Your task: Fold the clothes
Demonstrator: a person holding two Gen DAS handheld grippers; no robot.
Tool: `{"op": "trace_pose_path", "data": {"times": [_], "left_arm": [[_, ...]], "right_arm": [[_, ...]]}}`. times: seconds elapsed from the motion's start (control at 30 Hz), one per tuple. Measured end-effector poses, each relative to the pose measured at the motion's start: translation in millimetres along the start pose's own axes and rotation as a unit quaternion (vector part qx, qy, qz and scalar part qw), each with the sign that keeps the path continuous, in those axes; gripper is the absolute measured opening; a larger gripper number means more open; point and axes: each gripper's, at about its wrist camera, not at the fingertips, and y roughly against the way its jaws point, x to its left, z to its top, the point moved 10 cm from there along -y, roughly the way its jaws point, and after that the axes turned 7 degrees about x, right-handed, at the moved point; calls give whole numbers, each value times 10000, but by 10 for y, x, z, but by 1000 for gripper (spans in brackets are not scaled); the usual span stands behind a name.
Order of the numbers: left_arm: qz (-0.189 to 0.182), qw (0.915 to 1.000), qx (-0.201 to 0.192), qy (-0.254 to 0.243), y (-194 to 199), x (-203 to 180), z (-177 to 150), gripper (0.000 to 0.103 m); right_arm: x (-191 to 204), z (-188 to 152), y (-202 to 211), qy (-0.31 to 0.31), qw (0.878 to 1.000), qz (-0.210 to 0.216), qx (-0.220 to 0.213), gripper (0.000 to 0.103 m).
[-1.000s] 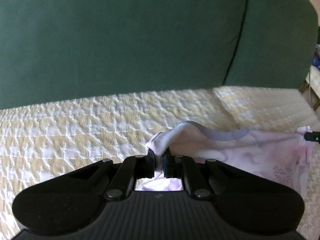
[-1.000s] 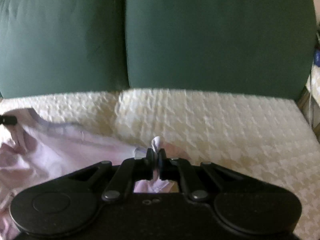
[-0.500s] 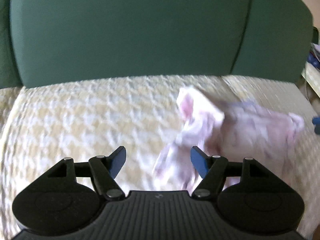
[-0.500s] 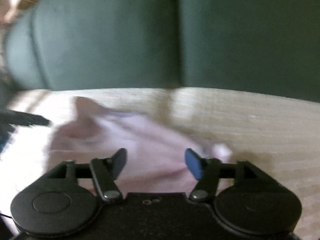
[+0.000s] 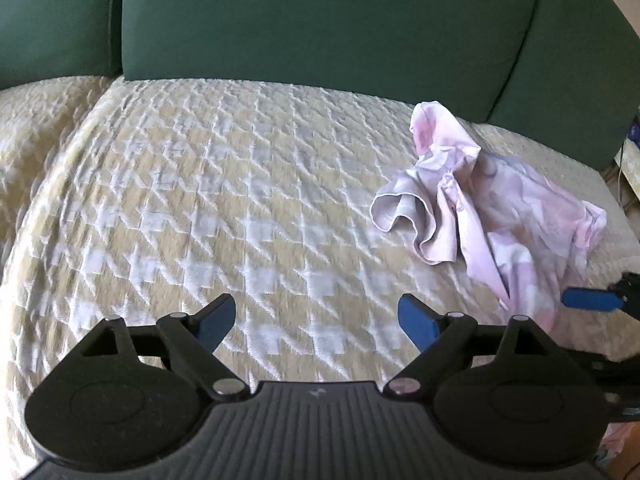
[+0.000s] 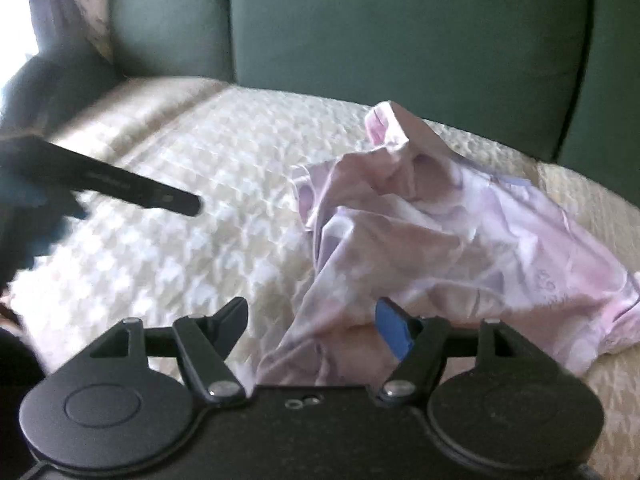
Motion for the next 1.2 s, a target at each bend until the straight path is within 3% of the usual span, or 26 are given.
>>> {"op": "trace_pose_path", "data": {"times": [0.1, 0.27, 0.3, 0.33, 0.43, 0.5, 0.63, 0.7, 0.73, 0.77, 0.8, 1.0, 1.07, 1.1, 1.2], "left_arm": [[-23, 9999, -40, -129, -31, -64, 15, 88], [-207, 9991, -6, -367, -139, -223, 69, 83], [-208, 9989, 33, -420, -181, -270, 86, 79], [-197, 9986, 73, -482, -226, -322, 106, 73], [-232, 9971, 174, -697, -352, -488, 159, 69], [-265, 9967, 198, -738, -429, -578, 212, 69], [-422, 9976, 226, -500, -571, -718, 375, 70], [-558, 9967, 354, -473, -642, -786, 423, 70], [-528, 9969, 394, -432, -689, -795, 453, 70], [-474, 9972, 431, -393, -740, -797, 484, 70], [-427, 9975, 471, -292, -792, -792, 518, 70], [-593, 9958, 464, 527, -961, -772, 711, 69], [-761, 9934, 399, 763, -980, -778, 757, 37], [-738, 9929, 399, 844, -989, -752, 760, 4], [-539, 9948, 176, 852, -915, -628, 791, 2]], "right_arm": [[-30, -49, -135, 100, 9980, -581, 219, 103], [-186, 26, -20, 2, 9996, -240, 153, 103], [-265, 59, 34, -48, 9999, -141, 79, 31], [-378, 94, 73, -159, 9998, -69, 36, 0], [-833, 152, 180, -693, 9975, 84, -86, 0], [-1187, 128, 172, -981, 9951, -78, -92, 0], [-1730, -94, -60, -1563, 9872, -256, 187, 0], [-1818, -224, -194, -1609, 9859, -310, 344, 3], [-1796, -274, -233, -1551, 9866, -342, 370, 81], [-1775, -324, -271, -1493, 9873, -374, 396, 95], [-1753, -374, -310, -1434, 9879, -405, 421, 103], [-1718, -453, -48, -1569, 9874, -164, 102, 103], [-1713, -477, 93, -1695, 9855, -25, -36, 103], [-1716, -489, 145, -1765, 9843, 30, -86, 103], [-1689, -552, 278, -1917, 9812, 124, -164, 103]]}}
